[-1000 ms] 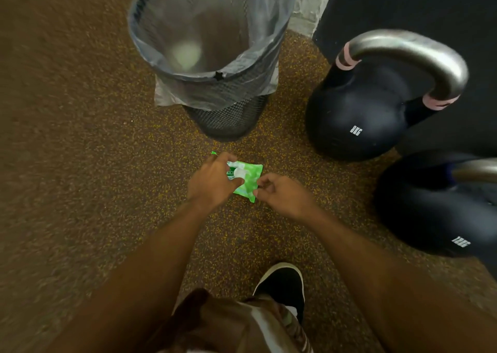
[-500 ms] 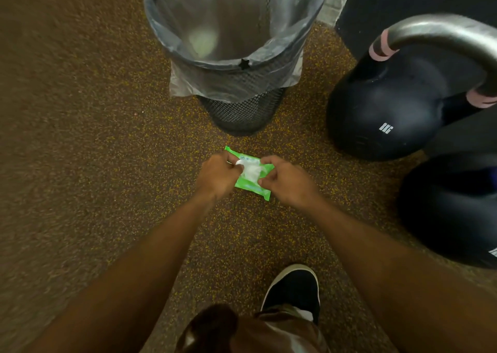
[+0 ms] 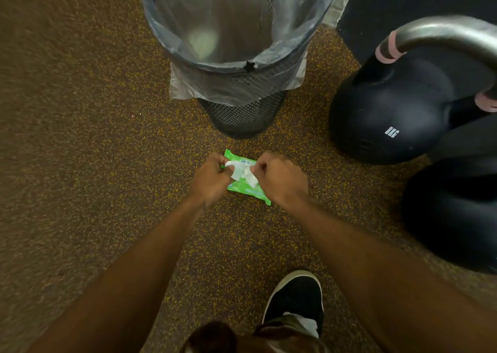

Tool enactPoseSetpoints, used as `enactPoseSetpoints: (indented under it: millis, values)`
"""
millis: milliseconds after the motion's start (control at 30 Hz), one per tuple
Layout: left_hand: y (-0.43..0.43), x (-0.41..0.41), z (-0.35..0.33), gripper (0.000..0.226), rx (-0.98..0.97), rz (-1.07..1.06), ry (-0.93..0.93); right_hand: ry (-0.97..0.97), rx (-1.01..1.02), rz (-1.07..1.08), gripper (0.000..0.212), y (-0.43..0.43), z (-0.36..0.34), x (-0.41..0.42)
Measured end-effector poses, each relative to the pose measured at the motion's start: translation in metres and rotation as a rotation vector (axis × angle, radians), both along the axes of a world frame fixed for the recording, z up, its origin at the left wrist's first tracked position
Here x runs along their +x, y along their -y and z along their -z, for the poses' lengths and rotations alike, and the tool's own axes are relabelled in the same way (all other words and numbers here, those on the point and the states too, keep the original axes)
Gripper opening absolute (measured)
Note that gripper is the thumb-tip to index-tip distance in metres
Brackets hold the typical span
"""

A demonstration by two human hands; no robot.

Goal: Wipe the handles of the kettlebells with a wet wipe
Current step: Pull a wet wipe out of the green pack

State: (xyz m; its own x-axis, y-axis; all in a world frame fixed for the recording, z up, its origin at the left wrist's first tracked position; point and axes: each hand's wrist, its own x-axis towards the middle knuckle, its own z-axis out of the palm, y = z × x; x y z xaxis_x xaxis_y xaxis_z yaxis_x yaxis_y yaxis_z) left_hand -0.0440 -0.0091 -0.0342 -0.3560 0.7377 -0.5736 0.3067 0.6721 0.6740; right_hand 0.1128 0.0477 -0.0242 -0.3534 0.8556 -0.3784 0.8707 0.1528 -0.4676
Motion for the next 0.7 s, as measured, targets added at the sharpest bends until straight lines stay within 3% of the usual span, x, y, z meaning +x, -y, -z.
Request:
enactPoseSetpoints:
  millis: [200,267,700]
  values:
    - [-0.002,-0.002,0.001,0.011,-0.019,0.040,-0.048,0.015,-0.070,-0.077,0.028,0.003,0.005,0.006]
    - [-0.003,-0.001,0.001,0.012,-0.024,0.061,-0.065,0.008,-0.056,-0.081,0.020,0.003,0.004,0.004]
    - [-0.007,-0.002,0.003,0.024,-0.080,0.112,-0.130,-0.067,-0.081,0.097,0.017,0.011,0.001,-0.003]
